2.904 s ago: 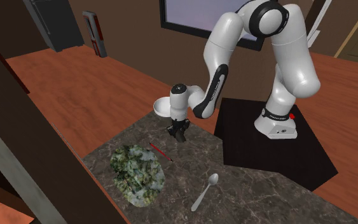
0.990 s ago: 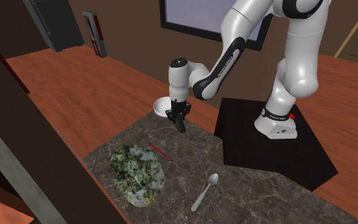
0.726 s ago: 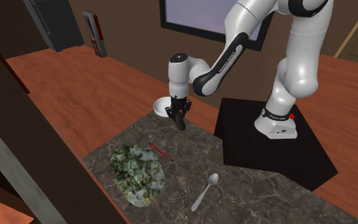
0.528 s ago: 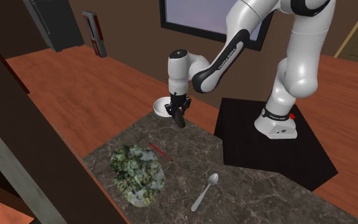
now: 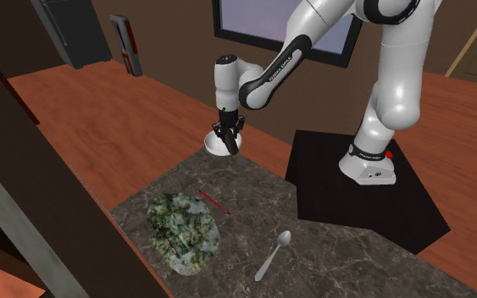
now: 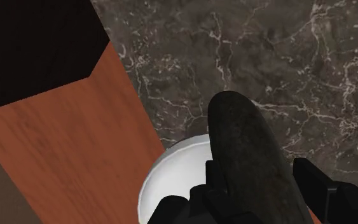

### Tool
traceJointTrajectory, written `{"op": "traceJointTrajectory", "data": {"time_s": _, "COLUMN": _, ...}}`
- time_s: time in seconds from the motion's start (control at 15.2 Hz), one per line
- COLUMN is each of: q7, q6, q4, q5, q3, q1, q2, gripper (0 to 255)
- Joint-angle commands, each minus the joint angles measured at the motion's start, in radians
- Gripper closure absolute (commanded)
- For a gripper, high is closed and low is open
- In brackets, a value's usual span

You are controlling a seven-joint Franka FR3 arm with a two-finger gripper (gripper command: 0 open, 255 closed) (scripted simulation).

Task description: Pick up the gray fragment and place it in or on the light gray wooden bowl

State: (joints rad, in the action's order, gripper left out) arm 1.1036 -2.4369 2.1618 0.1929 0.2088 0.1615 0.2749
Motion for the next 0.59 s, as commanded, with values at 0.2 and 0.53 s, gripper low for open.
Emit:
{"op": "traceJointTrajectory", "data": {"time_s": 0.2, "q7": -0.109, "q6": 0.036, "q4": -0.117, "q5": -0.005, "q3": -0.034, "q1": 0.062, "q2": 0.074, "gripper": 255}}
{"op": "traceJointTrajectory", "data": {"time_s": 0.53, "q7": -0.167, "q6": 0.046, "q4": -0.209, "q5": -0.003, "q3": -0.054, "q1": 0.097, "q2": 0.151, "gripper": 255}}
